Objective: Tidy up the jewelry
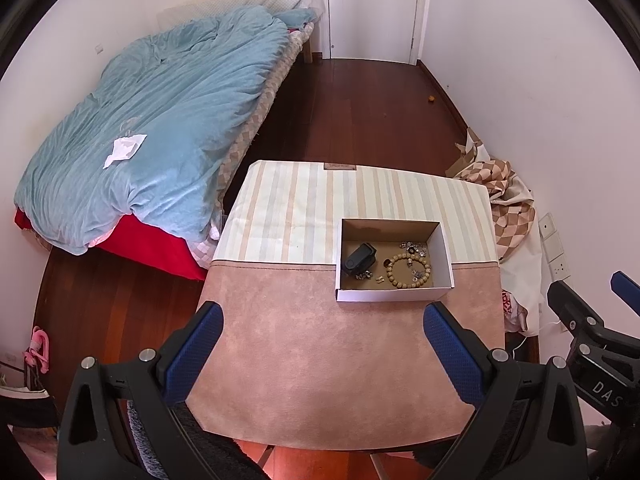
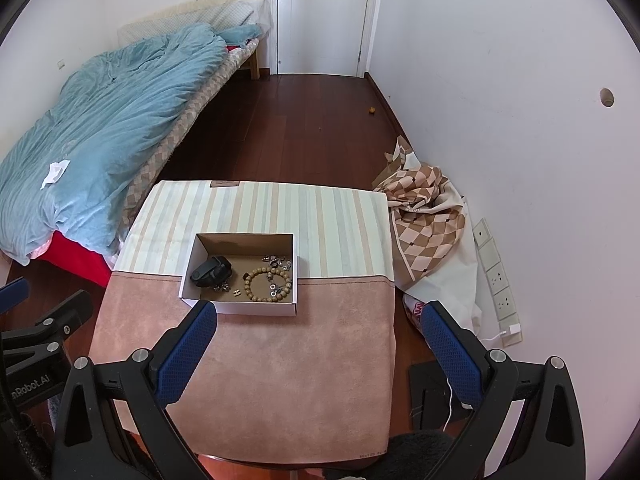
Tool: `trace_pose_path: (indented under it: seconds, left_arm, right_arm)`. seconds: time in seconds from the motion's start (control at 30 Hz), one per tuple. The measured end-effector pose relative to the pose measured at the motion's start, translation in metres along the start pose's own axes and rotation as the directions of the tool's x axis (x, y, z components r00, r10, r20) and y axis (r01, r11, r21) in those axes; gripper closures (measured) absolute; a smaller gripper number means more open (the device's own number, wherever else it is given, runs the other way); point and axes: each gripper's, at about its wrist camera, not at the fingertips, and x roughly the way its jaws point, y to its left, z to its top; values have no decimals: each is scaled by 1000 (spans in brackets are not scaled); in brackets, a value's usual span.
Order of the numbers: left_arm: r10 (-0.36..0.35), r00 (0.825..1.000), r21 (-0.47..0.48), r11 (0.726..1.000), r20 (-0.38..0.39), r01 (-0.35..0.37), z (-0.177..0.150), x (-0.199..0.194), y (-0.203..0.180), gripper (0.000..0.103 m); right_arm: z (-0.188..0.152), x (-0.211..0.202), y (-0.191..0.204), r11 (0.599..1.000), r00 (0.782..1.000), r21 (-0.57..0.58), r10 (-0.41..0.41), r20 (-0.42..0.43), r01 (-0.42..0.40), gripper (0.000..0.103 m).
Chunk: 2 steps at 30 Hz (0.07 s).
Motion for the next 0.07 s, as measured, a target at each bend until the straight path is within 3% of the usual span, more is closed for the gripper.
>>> trace_pose_path:
  seconds: [0.07]
  left_arm:
    - [-5, 1000, -2, 1000, 2, 5, -1, -1, 2, 1]
  right_arm:
    - [1, 0, -2, 1000, 1000, 0, 1, 0, -1, 0]
